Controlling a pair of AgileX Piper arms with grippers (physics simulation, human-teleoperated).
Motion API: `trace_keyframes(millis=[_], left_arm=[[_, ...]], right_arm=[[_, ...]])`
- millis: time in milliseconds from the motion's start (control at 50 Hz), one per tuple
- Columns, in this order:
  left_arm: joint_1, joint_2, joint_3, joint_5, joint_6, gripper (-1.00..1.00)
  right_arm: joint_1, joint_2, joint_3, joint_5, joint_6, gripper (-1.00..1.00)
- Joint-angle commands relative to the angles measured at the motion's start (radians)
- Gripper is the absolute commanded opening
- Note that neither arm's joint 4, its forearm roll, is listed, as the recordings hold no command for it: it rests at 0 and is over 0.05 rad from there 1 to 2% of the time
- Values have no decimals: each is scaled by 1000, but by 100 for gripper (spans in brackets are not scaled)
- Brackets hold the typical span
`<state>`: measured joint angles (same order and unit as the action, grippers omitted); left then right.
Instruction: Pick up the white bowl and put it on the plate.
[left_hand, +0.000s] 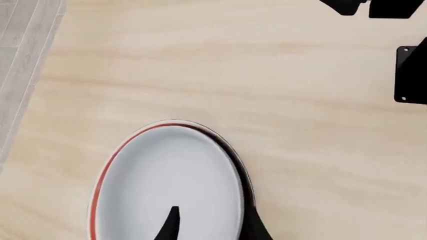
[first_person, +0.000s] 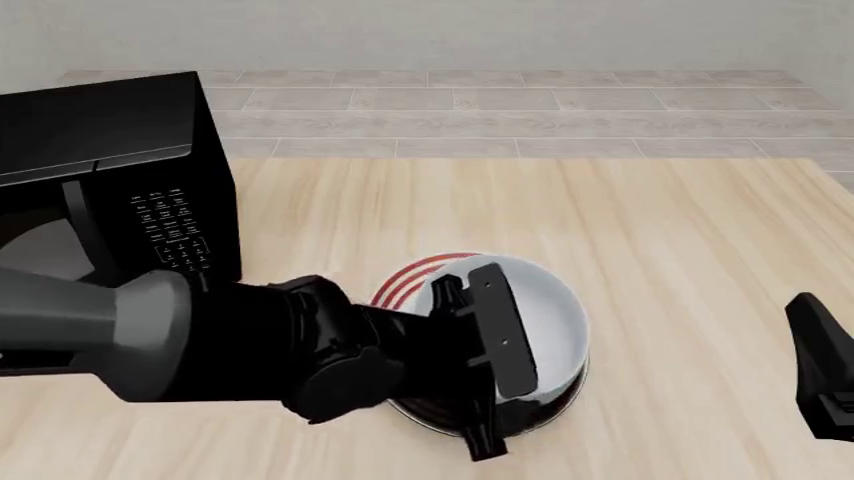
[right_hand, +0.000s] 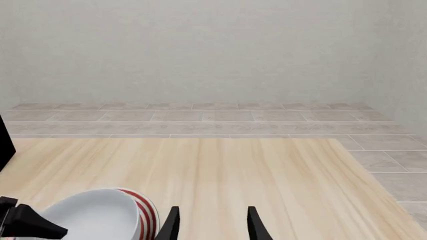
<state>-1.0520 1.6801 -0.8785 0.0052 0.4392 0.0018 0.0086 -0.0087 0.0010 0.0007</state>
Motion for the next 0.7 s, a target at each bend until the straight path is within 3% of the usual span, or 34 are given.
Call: trace_keyframes(millis=[20, 420, 700], left_arm=[[13, -86, 29, 48, 35, 100], [55, -341, 100, 174, 95, 100], [83, -493, 154, 223, 97, 100]], right_arm=[[-1, 1, 2, -3, -1, 100], [-2, 1, 2, -3, -1, 100], [-2, 1, 2, -3, -1, 100]])
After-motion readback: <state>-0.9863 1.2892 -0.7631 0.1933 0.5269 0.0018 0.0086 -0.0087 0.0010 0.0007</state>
